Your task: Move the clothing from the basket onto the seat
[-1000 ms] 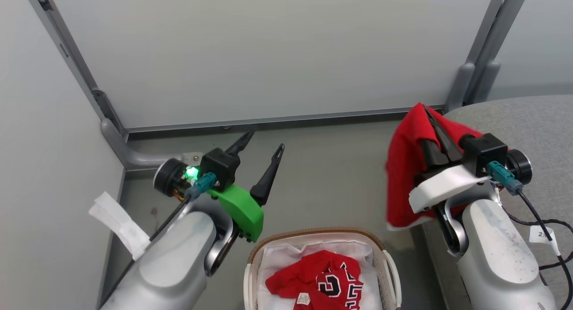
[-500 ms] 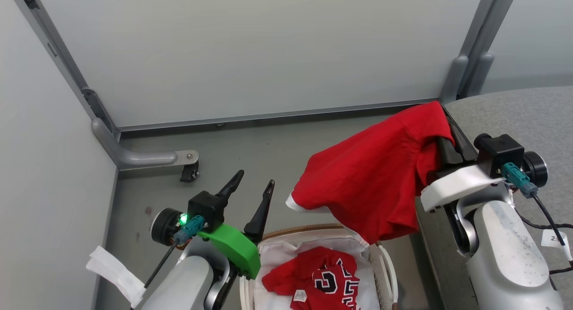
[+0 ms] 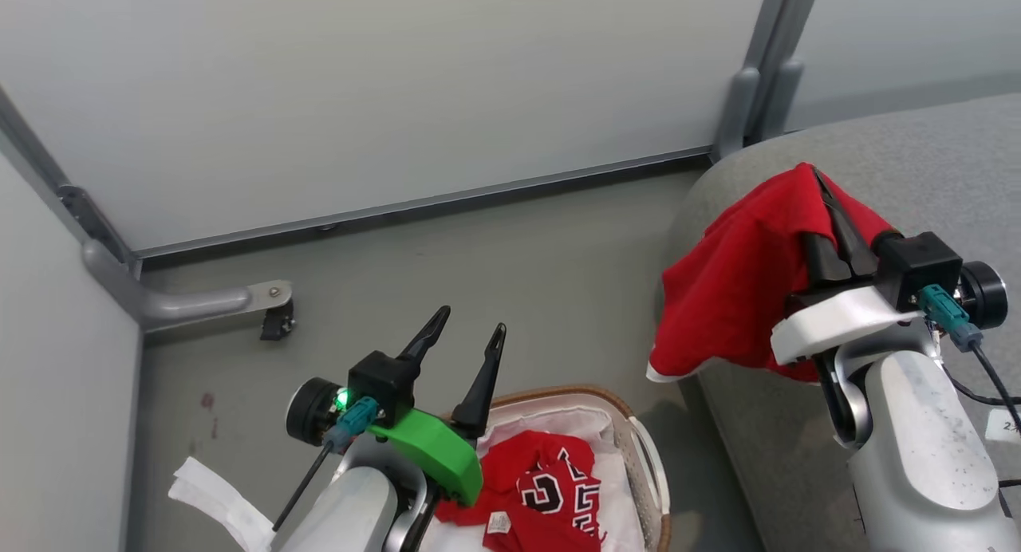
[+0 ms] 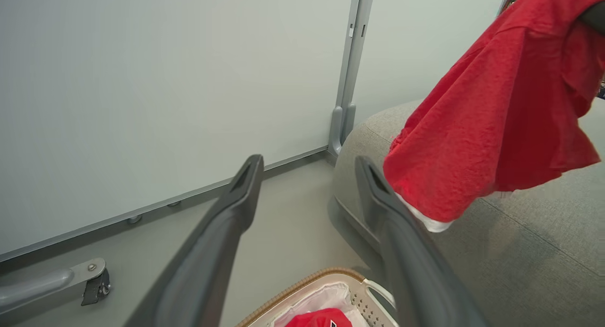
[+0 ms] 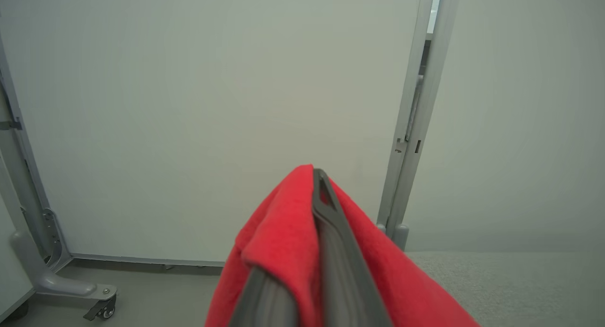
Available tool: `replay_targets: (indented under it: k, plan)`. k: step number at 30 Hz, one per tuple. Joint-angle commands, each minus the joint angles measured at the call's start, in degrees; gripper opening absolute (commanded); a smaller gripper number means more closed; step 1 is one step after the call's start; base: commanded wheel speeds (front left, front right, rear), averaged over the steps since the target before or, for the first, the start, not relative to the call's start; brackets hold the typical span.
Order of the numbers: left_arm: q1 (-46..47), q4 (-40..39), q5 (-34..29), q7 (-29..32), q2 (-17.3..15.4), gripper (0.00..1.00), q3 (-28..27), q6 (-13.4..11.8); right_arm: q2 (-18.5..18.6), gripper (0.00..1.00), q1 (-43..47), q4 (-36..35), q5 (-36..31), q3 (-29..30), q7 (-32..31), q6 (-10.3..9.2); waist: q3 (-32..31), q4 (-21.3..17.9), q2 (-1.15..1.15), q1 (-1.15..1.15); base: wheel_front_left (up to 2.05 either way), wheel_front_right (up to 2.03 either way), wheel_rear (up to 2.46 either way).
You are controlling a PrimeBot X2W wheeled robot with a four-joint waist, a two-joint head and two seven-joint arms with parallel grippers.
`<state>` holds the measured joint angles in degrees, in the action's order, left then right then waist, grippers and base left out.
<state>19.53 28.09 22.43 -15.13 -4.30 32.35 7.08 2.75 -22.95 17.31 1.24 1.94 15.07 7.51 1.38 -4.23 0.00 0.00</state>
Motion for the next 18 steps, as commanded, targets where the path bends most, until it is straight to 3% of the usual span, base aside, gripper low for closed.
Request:
replay_targets:
  k: [1, 10, 18]
  plan:
    - [-0.64, -0.27, -0.59, -0.04, 0.31, 1.0, -0.19, 0.29, 0.24, 0.0, 0.44, -0.5, -0.52, 0.7, 0.15, -0.04, 1.75, -4.76, 0.0, 0.0, 0.0, 0.0, 0.0]
    - [0.64, -0.38, -1.66, -0.04, 0.97, 1.0, 1.35, 0.49, 0.21, 0.0, 0.11, -1.34, -0.96, 4.19, 0.15, -0.04, 3.97, -12.69, 0.0, 0.0, 0.0, 0.0, 0.0]
    - [2.06, -1.16, -1.13, -0.03, 1.14, 1.0, 3.74, 0.52, 0.21, 0.0, -2.01, -1.91, -0.88, 7.68, 0.15, -0.04, 5.83, -15.4, 0.0, 0.0, 0.0, 0.0, 0.0]
